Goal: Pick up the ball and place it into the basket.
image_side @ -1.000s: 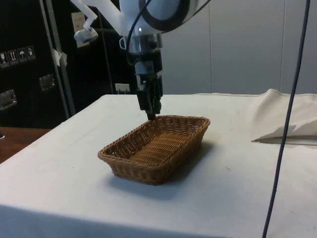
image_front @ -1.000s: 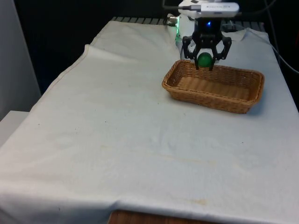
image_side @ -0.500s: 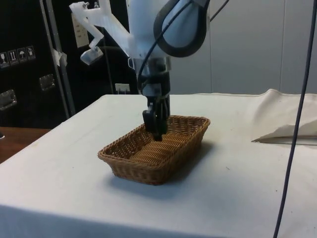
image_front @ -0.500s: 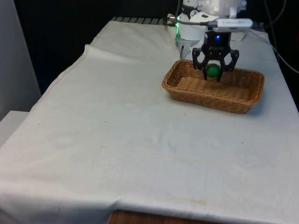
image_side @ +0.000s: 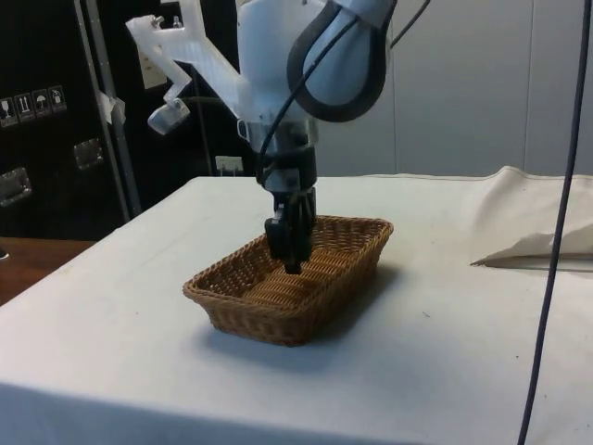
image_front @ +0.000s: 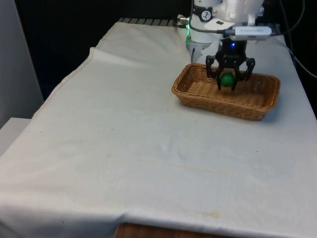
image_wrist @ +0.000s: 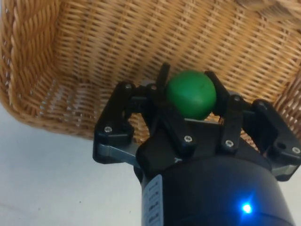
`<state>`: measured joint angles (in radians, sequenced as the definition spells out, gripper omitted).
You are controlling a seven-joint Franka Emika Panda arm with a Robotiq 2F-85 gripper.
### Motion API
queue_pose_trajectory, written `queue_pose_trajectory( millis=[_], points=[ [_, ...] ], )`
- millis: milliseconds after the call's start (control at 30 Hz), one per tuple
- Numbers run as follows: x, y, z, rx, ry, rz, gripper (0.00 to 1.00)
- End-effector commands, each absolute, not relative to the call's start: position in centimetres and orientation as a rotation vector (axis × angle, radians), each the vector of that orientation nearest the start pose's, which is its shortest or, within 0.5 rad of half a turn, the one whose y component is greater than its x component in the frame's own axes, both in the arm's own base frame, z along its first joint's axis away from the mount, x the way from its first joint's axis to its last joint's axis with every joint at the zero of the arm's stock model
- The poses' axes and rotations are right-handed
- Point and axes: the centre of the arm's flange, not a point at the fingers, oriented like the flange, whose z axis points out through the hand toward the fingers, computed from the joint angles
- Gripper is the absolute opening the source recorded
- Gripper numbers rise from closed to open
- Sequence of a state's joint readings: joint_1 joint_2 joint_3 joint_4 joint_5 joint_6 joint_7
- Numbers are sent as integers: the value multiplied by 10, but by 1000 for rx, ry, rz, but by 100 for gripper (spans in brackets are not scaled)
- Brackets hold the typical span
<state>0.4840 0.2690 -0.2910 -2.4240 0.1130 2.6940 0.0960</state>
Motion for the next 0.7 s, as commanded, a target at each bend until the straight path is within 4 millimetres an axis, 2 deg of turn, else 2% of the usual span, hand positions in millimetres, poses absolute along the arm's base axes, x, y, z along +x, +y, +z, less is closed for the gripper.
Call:
queue_pose_trajectory(
  millis=[0,167,467,500,533,667],
  points=[
    [489,91,198,-3160,-7,-37,0],
    [496,93,181,-3184,-10,-22,0],
    [497,94,177,-3177,1,-26,0],
    [497,94,177,-3178,1,-26,6],
    [497,94,176,-3178,0,-24,22],
    [496,94,176,-3179,0,-21,58]
  ],
)
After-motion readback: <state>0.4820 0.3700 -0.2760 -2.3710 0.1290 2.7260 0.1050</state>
